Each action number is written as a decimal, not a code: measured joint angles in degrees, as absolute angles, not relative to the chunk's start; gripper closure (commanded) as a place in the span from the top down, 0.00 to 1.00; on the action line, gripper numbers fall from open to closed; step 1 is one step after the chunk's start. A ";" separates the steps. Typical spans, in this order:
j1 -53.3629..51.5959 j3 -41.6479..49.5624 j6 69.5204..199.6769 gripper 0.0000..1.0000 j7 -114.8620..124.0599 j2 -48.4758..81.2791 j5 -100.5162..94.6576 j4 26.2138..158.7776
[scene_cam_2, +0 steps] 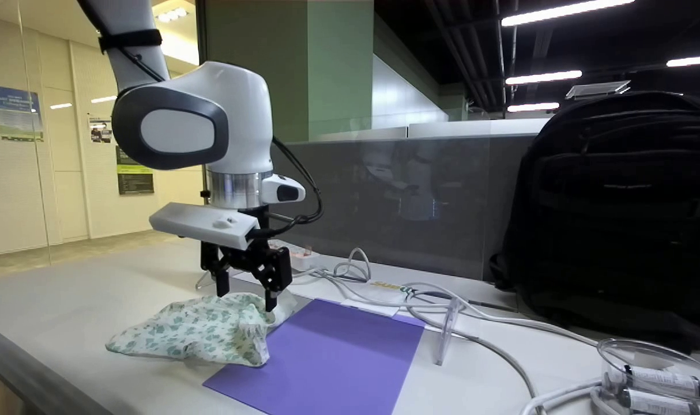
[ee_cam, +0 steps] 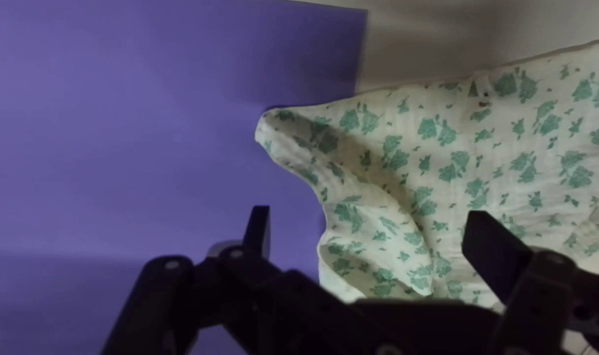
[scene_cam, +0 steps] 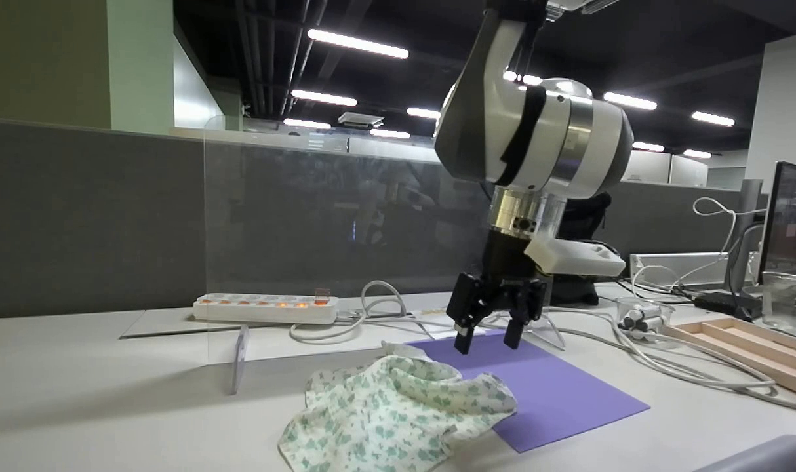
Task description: Pick the cloth from the table and hang it
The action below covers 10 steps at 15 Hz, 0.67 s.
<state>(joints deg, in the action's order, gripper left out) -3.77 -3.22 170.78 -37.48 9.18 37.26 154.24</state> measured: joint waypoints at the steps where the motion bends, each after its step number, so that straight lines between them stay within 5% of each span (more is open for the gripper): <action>1: -3.75 -3.63 171.55 1.00 -38.14 9.93 37.64 154.05; 4: -3.62 -4.53 173.50 1.00 -39.56 12.97 38.33 153.40; 5: -3.48 -4.80 173.98 0.75 -39.78 14.05 38.33 153.13; 10: -2.75 -5.46 177.03 0.45 -40.50 18.56 38.33 151.50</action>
